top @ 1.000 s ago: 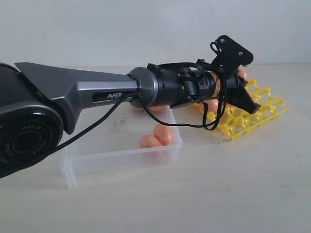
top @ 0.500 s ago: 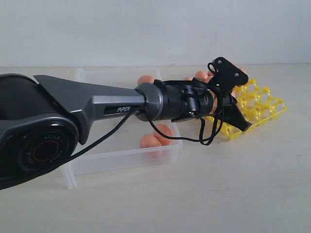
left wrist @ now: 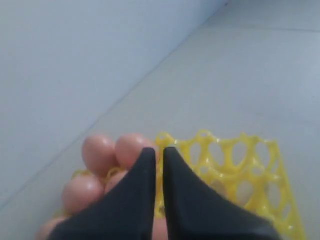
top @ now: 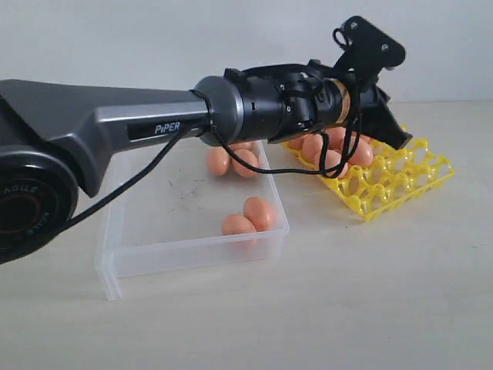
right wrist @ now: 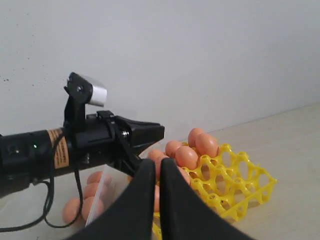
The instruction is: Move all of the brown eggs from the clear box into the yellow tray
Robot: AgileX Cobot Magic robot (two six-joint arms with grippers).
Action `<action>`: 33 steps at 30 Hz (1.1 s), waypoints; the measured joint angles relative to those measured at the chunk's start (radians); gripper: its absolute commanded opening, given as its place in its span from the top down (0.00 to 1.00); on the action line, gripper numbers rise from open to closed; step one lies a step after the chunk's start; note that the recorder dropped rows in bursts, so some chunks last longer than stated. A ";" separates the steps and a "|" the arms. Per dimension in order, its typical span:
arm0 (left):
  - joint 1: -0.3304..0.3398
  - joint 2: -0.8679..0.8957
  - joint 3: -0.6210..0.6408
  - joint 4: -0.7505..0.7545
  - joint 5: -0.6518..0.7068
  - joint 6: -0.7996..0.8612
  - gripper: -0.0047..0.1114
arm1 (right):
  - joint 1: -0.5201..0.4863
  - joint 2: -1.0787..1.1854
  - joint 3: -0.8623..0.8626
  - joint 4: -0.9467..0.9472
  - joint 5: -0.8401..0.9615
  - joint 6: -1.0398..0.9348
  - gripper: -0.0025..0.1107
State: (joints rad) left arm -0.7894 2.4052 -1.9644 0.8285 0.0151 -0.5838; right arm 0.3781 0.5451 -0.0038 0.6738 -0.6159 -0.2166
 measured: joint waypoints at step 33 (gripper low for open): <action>-0.021 0.105 -0.051 0.070 0.166 0.048 0.93 | 0.000 0.000 0.000 0.000 0.000 0.000 0.98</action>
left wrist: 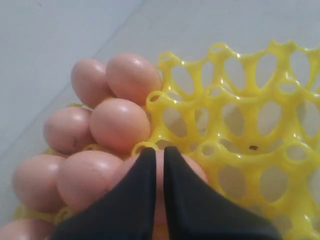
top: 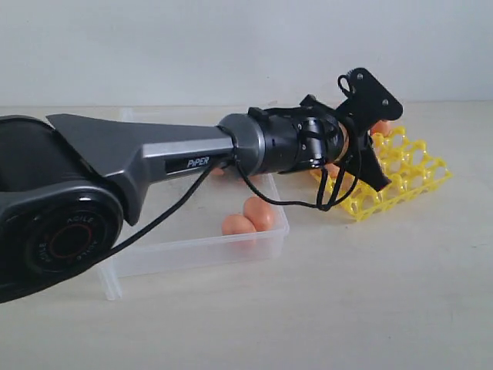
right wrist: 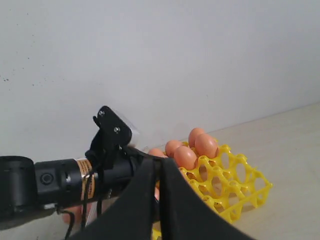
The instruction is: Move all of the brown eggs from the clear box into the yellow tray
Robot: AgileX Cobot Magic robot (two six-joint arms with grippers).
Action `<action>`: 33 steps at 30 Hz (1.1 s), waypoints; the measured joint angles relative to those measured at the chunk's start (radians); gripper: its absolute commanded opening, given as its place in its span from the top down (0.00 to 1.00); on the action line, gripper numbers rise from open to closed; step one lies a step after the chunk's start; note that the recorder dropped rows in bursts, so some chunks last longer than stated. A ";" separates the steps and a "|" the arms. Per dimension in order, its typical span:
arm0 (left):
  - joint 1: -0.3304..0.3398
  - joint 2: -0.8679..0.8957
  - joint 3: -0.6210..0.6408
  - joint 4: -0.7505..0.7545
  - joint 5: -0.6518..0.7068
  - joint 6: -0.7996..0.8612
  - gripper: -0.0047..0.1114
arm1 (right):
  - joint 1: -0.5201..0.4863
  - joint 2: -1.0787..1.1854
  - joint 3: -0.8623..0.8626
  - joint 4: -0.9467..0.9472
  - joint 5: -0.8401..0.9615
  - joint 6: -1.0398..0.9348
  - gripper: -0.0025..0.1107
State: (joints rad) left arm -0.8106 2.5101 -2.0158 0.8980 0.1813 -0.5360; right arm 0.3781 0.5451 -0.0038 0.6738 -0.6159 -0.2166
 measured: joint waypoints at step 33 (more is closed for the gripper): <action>-0.062 -0.836 1.227 -0.769 -1.320 0.997 0.93 | 0.000 0.000 0.000 0.000 0.000 0.000 0.98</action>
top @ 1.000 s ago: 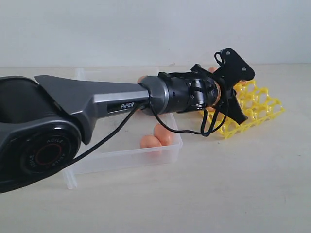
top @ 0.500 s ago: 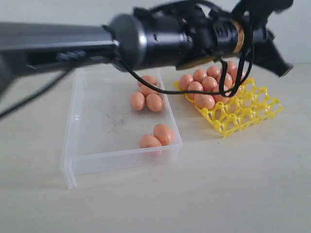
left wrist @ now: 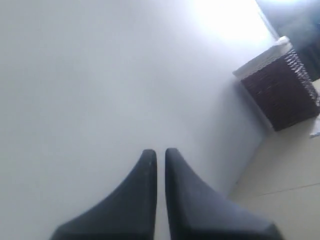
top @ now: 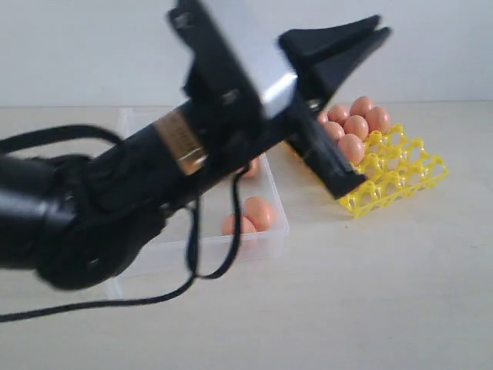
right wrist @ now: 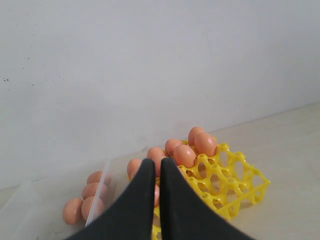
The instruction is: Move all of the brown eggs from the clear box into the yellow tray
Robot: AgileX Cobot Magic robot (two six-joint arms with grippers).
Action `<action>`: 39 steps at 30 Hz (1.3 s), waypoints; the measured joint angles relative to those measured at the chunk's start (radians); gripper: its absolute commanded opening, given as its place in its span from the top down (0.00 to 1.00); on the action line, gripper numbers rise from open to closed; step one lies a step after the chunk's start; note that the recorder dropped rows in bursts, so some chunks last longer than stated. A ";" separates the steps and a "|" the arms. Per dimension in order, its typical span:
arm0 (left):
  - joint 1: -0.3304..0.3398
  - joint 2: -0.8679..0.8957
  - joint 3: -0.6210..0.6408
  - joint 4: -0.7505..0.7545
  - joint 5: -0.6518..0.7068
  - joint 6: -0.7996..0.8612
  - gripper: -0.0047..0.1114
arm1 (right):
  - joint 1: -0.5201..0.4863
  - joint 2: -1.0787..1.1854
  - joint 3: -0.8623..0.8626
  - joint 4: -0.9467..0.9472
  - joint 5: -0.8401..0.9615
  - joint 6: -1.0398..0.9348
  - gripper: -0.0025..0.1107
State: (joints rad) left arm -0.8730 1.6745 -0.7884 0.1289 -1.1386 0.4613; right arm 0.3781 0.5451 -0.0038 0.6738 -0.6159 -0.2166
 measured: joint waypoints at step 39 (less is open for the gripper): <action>0.116 -0.354 0.531 -0.526 0.507 -0.083 0.93 | 0.000 0.000 0.000 0.000 0.000 0.000 0.98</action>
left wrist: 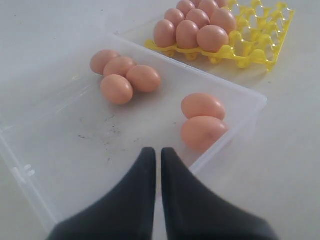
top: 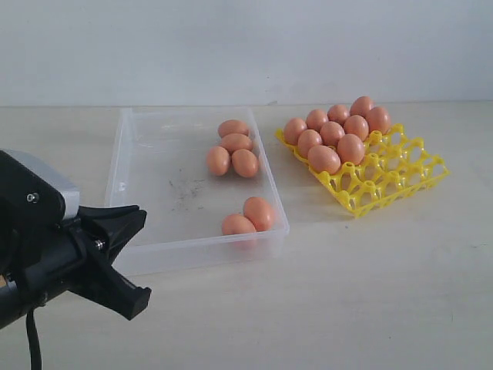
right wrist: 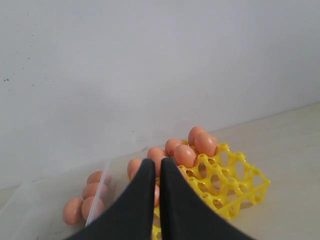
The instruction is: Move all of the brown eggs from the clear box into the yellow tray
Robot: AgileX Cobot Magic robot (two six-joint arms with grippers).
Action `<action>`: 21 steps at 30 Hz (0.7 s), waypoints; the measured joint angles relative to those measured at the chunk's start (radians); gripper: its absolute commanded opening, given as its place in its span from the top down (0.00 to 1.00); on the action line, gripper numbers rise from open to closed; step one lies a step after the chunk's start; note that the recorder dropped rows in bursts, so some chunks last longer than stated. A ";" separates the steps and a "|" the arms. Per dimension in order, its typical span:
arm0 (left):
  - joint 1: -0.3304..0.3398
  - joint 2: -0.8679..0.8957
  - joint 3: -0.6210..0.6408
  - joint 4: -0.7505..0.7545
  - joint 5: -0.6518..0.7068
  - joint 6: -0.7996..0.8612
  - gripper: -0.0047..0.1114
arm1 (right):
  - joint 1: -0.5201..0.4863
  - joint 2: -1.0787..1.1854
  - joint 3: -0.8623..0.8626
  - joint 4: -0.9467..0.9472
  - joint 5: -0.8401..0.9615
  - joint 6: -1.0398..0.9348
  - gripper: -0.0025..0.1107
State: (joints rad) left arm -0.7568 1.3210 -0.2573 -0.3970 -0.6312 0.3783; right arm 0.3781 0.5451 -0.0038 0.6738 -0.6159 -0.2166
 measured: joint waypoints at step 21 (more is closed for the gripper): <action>0.074 -0.630 0.002 -0.004 0.039 0.000 0.93 | 0.000 0.000 0.000 0.000 0.000 0.000 0.98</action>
State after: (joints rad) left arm -0.6824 0.6910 -0.2556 -0.4008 -0.5919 0.3783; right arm 0.3781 0.5451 -0.0038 0.6738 -0.6159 -0.2166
